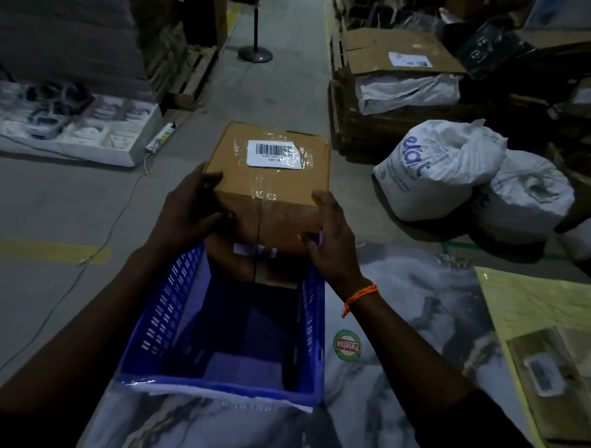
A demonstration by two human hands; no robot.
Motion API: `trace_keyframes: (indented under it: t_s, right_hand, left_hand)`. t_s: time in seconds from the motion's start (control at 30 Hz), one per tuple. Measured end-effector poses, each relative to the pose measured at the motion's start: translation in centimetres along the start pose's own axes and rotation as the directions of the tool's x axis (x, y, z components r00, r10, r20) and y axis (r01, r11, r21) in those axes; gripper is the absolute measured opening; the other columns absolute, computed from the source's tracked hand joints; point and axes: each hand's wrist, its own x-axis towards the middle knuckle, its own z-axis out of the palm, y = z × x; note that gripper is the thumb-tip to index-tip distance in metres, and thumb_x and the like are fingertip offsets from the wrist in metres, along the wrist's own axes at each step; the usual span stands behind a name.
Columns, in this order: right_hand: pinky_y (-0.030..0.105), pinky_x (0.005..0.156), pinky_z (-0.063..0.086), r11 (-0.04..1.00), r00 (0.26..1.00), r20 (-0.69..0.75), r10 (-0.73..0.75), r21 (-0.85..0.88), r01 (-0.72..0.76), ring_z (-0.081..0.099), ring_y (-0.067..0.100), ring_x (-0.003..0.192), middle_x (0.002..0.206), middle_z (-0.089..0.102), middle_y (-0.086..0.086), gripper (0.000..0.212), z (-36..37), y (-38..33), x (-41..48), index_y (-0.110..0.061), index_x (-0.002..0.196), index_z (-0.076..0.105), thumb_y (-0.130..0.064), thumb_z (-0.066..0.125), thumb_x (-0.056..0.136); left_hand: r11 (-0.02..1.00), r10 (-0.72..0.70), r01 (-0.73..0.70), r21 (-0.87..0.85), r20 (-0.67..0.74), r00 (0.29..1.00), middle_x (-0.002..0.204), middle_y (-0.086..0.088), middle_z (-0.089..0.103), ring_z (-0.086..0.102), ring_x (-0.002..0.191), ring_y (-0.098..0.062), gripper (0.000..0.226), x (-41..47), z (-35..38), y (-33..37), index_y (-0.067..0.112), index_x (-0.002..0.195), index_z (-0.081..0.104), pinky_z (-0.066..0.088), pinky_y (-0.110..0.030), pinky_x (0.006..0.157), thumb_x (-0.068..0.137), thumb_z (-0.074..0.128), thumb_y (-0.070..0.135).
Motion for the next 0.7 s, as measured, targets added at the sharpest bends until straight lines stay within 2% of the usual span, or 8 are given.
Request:
trace_keyframes:
  t_s: [0.1, 0.17, 0.23, 0.3, 0.4, 0.53, 0.63, 0.7]
  right_hand:
    - [0.033, 0.101, 0.049, 1.0, 0.999, 0.04, -0.029, -0.011, 0.029, 0.049, 0.032, 0.136, 0.165, 0.029, 0.013, 0.084, -0.1, 0.5, -1.0, -0.02, 0.159, 0.03, -0.003, 0.072, 0.088]
    - [0.036, 0.101, 0.052, 0.999, 0.996, 0.074, -0.046, -0.006, 0.046, 0.048, 0.031, 0.136, 0.168, 0.026, 0.012, 0.087, -0.7, 0.7, -2.0, -0.018, 0.163, 0.023, -0.003, 0.068, 0.09]
    - [0.035, 0.106, 0.048, 0.999, 0.995, 0.089, -0.047, 0.029, 0.045, 0.042, 0.028, 0.143, 0.169, 0.024, 0.011, 0.088, -1.9, 1.0, -3.5, -0.013, 0.164, 0.018, -0.007, 0.068, 0.092]
    - [0.032, 0.113, 0.042, 0.997, 0.998, 0.059, -0.028, 0.078, 0.023, 0.034, 0.022, 0.151, 0.17, 0.024, 0.008, 0.087, -3.7, 1.6, -5.4, -0.011, 0.164, 0.017, -0.013, 0.069, 0.095]
    - [0.041, 0.12, 0.038, 0.994, 0.998, -0.027, 0.058, 0.098, -0.055, 0.032, 0.019, 0.152, 0.168, 0.028, 0.005, 0.086, -7.1, 3.7, -9.5, -0.011, 0.164, 0.02, -0.017, 0.071, 0.095]
    - [0.051, 0.113, 0.044, 0.964, 0.953, -0.165, 0.254, 0.117, -0.237, 0.043, 0.023, 0.145, 0.159, 0.041, -0.001, 0.075, -13.1, 8.2, -17.3, -0.013, 0.159, 0.034, -0.026, 0.072, 0.095]
    - [0.044, 0.112, 0.045, 0.91, 0.869, -0.271, 0.415, 0.115, -0.399, 0.046, 0.019, 0.142, 0.154, 0.046, -0.002, 0.068, -18.9, 11.7, -25.1, -0.014, 0.154, 0.043, -0.027, 0.075, 0.096]
    - [0.038, 0.111, 0.045, 0.857, 0.796, -0.328, 0.509, 0.102, -0.505, 0.048, 0.02, 0.138, 0.151, 0.05, 0.004, 0.064, -23.0, 13.4, -30.5, -0.014, 0.152, 0.046, -0.026, 0.075, 0.096]
  left_hand:
    - [0.993, 0.006, 0.0, 0.119, -0.053, 0.999, 0.162, -0.013, 0.032, 0.035, 0.146, -0.033, 0.076, -1.2, 1.2, 1.5, 0.024, 0.145, 0.048, 0.038, -0.052, 0.114, 0.073, 0.072, 0.019]
    - [0.977, 0.025, -0.001, 0.213, -0.109, 0.994, 0.163, -0.013, 0.03, 0.025, 0.15, -0.039, 0.071, -2.3, 2.9, 4.0, 0.02, 0.143, 0.051, 0.026, -0.067, 0.116, 0.074, 0.07, 0.017]
    - [0.963, 0.078, -0.038, 0.268, -0.14, 0.987, 0.163, -0.01, 0.031, 0.017, 0.155, -0.037, 0.064, -3.4, 5.0, 7.3, 0.023, 0.143, 0.052, 0.011, -0.071, 0.118, 0.082, 0.073, 0.021]
    - [0.96, 0.155, -0.123, 0.252, -0.112, 0.981, 0.162, -0.009, 0.035, 0.014, 0.156, -0.035, 0.055, -4.1, 7.6, 10.5, 0.024, 0.143, 0.052, 0.007, -0.069, 0.12, 0.09, 0.069, 0.031]
    - [0.963, 0.257, -0.259, 0.072, 0.033, 0.966, 0.154, -0.011, 0.046, 0.025, 0.153, -0.034, 0.048, -5.1, 12.4, 15.3, 0.017, 0.141, 0.054, 0.021, -0.062, 0.121, 0.096, 0.063, 0.033]
    - [0.948, 0.311, -0.29, -0.129, 0.19, 0.931, 0.137, -0.006, 0.062, 0.042, 0.144, -0.029, 0.037, -8.0, 20.1, 21.9, 0.014, 0.129, 0.064, 0.03, -0.033, 0.119, 0.095, 0.07, 0.027]
    - [0.928, 0.355, -0.293, -0.231, 0.301, 0.885, 0.128, 0.0, 0.068, 0.053, 0.133, -0.025, 0.031, -10.7, 25.6, 27.4, 0.017, 0.124, 0.068, 0.028, -0.012, 0.111, 0.095, 0.071, 0.027]
    - [0.908, 0.396, -0.294, -0.298, 0.382, 0.835, 0.123, 0.002, 0.069, 0.058, 0.126, -0.022, 0.028, -12.4, 29.0, 31.4, 0.019, 0.121, 0.069, 0.033, -0.011, 0.105, 0.096, 0.068, 0.031]
